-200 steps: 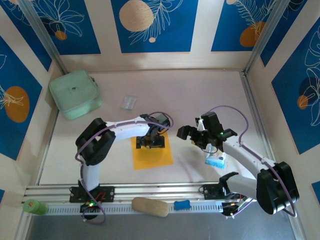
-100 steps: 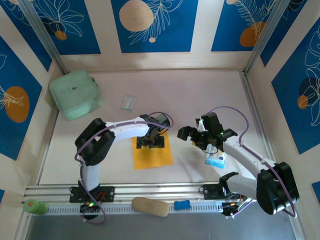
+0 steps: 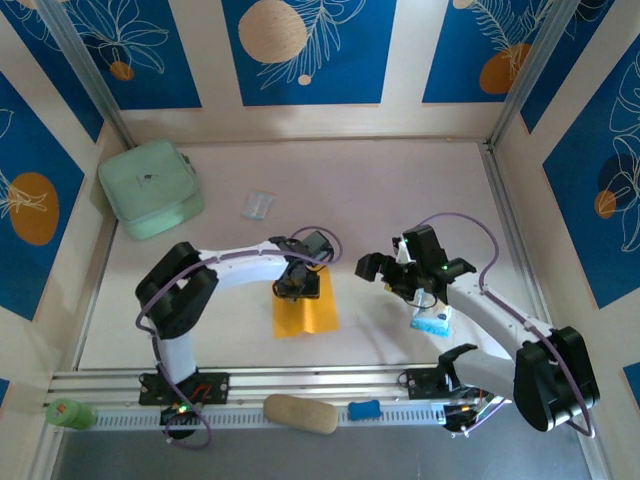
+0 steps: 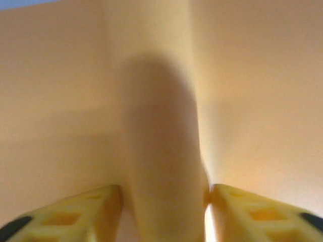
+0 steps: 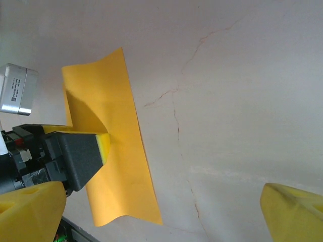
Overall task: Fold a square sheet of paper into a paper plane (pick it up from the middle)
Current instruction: First fold the square sheet of paper in half at the center of the table.
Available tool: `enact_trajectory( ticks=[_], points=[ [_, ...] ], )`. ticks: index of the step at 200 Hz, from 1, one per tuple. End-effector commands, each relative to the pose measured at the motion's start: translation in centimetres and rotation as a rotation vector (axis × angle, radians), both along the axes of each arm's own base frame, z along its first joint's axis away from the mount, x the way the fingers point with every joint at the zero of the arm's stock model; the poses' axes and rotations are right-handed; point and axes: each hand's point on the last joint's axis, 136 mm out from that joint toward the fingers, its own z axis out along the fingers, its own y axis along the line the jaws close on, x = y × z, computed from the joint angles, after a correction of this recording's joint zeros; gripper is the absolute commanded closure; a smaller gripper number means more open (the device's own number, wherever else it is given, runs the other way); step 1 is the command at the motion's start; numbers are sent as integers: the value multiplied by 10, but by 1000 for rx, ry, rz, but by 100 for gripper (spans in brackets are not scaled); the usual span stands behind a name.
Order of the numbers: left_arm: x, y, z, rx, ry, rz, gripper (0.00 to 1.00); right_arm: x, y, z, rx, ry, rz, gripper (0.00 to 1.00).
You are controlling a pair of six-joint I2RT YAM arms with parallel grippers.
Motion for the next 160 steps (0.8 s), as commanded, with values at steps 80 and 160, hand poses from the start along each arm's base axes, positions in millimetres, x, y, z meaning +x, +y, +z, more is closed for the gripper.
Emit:
enact_trajectory(
  ticks=[80,160],
  points=[
    [6,-60,49,-500,-119,-74,71,1,-18,16,18,-32,-84,1],
    [27,-104,128,-1148,-65,-4,75,0,-38,28,89,-67,-145,1]
  ],
)
